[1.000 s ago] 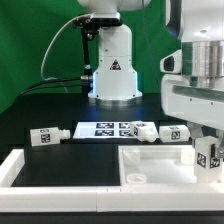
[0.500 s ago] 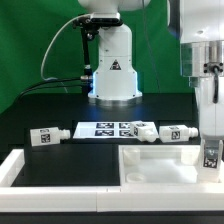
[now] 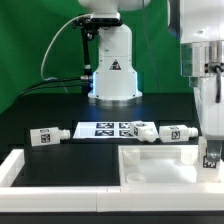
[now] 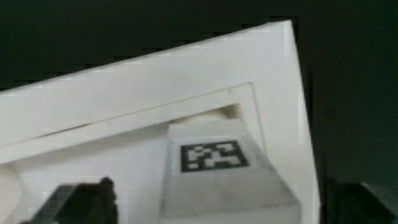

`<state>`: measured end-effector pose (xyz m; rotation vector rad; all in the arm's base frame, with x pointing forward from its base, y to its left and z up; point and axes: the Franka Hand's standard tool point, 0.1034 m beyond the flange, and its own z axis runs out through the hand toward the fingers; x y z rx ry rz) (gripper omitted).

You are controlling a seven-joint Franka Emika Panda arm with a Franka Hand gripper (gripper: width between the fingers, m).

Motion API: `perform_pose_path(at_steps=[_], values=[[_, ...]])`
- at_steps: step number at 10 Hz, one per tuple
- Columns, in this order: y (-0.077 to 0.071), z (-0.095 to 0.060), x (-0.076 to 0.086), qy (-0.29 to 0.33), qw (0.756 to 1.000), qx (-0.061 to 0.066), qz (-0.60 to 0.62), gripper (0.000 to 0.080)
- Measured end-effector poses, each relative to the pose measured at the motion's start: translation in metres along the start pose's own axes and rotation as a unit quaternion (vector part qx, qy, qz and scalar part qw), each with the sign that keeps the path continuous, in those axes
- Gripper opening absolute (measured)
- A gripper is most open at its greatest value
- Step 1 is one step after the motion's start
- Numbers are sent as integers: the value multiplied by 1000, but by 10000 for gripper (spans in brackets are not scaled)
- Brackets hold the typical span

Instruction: Assemble one leg

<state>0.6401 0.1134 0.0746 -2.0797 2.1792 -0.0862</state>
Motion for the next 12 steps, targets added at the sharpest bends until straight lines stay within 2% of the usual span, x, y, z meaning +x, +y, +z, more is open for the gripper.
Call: perform_pose_path(at_steps=[2, 3, 6, 7, 8, 9, 10, 11, 12], values=[[-2, -1, 3, -4, 980, 9, -201, 645], [3, 4, 3, 1, 976, 18, -217, 649], [4, 6, 5, 5, 952, 15, -306, 649], [6, 9, 7, 14, 923, 20, -384, 649], [27, 23, 9, 20, 872, 2, -490, 649], [26, 20, 2, 15, 834, -13, -551, 649], [19, 17, 3, 20, 837, -4, -547, 621], [21, 19, 4, 19, 842, -6, -539, 621], [21, 18, 4, 19, 844, -6, -536, 473]])
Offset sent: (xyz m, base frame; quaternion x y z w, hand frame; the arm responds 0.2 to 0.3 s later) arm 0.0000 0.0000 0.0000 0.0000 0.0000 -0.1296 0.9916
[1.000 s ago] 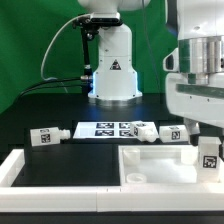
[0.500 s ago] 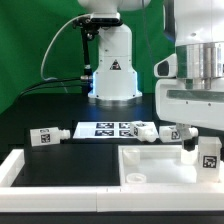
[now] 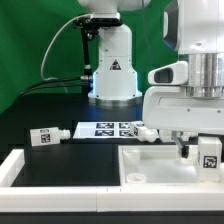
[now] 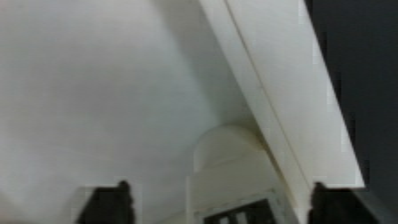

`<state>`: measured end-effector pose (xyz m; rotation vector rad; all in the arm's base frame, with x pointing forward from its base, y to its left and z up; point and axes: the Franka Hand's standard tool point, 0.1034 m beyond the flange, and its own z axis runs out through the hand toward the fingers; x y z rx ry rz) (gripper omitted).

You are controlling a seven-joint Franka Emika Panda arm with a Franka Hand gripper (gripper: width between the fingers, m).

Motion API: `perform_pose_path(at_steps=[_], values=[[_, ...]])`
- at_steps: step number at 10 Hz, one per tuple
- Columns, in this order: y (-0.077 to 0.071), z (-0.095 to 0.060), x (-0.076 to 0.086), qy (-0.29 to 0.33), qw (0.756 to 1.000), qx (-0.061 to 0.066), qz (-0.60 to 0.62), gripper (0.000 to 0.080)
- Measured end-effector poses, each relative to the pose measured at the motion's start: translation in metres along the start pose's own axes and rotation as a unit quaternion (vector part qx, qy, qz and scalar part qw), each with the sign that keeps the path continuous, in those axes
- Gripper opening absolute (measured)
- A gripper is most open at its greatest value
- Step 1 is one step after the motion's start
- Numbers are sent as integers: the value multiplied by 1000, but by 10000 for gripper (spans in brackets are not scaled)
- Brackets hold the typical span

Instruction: Assemble one leg

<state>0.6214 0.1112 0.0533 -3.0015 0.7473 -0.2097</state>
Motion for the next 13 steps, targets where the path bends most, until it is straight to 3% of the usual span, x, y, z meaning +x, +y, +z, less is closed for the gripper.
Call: perform_pose_path(at_steps=[2, 3, 4, 9, 10, 12, 13], values=[[0, 0, 0, 0, 1000, 0, 17, 201], [-1, 0, 0, -1, 998, 1, 58, 201], [-1, 0, -1, -1, 996, 1, 88, 42], [-1, -1, -4, -9, 995, -4, 99, 11], [-2, -11, -3, -27, 999, -10, 46, 11], [-11, -43, 6, -35, 994, -5, -103, 10], [-12, -46, 7, -32, 990, -6, -138, 10]])
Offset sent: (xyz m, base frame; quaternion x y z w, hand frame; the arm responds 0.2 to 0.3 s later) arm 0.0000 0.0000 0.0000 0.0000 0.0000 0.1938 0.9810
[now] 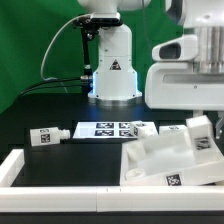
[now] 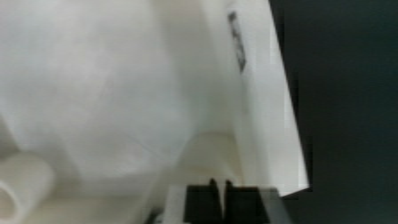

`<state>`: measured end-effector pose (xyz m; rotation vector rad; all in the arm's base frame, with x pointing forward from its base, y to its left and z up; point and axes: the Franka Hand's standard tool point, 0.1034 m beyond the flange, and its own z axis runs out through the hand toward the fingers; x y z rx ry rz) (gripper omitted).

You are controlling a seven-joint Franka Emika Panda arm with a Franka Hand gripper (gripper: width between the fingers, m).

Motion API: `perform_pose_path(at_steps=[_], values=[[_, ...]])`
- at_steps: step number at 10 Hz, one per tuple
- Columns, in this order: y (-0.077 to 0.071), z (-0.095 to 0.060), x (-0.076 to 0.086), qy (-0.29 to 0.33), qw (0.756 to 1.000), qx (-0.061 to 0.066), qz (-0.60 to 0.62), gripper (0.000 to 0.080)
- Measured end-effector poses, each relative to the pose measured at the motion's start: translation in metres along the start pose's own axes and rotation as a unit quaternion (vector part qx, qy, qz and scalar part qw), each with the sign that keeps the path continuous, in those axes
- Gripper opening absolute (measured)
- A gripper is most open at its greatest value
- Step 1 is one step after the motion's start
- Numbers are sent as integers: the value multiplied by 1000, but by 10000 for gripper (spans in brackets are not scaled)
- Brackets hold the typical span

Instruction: Assemble one leg

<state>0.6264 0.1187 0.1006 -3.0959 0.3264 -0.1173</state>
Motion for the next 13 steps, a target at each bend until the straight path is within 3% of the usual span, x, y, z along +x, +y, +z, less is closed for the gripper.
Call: perform_pose_path(at_steps=[2, 4, 5, 6, 7, 11, 13], values=[[4, 2, 1, 0, 998, -5, -69, 1], [5, 2, 1, 0, 997, -5, -73, 356], [5, 2, 1, 0, 997, -5, -72, 356], [9, 2, 2, -3, 996, -6, -86, 513], [19, 1, 4, -14, 994, -7, -110, 607], [38, 6, 9, -26, 999, -1, 36, 647], [33, 11, 11, -20, 999, -7, 29, 649]])
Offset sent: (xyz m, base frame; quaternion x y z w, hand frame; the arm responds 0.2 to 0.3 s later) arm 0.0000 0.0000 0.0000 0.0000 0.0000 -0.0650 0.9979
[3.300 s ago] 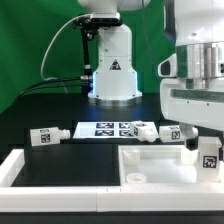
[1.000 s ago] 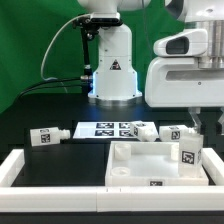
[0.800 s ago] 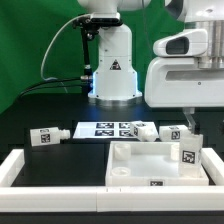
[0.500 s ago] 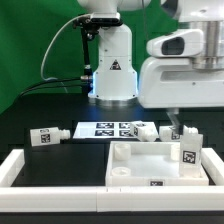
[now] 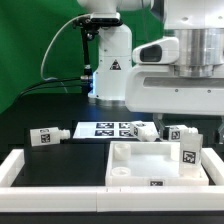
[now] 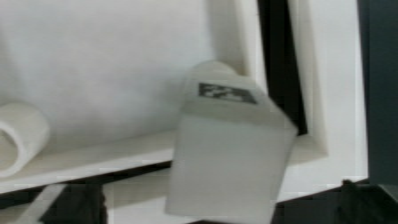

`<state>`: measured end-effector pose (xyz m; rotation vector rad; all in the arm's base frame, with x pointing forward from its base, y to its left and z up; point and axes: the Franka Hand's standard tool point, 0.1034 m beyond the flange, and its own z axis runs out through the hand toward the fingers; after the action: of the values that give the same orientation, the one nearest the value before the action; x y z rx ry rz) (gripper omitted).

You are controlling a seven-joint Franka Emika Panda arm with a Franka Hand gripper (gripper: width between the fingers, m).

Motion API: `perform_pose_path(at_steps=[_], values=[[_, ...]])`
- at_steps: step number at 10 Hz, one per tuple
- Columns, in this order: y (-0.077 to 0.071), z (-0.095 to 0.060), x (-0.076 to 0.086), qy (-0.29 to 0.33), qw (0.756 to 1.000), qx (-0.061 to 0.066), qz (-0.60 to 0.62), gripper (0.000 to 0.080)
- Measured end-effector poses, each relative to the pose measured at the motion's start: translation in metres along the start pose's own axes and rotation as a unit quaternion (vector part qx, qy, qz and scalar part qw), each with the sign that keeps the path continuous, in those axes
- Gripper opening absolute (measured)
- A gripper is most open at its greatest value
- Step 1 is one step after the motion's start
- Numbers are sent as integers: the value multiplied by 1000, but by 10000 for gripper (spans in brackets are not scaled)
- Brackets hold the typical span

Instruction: Assemble one leg

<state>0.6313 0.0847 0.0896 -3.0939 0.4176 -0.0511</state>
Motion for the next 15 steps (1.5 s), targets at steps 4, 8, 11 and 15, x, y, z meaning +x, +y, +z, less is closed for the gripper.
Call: perform_pose_path(at_steps=[4, 8, 11, 15], values=[[1, 7, -5, -1, 998, 1, 64, 649], [6, 9, -5, 2, 995, 3, 96, 403], [5, 10, -5, 1, 984, 3, 179, 285], [4, 10, -6, 0, 944, 2, 330, 285]])
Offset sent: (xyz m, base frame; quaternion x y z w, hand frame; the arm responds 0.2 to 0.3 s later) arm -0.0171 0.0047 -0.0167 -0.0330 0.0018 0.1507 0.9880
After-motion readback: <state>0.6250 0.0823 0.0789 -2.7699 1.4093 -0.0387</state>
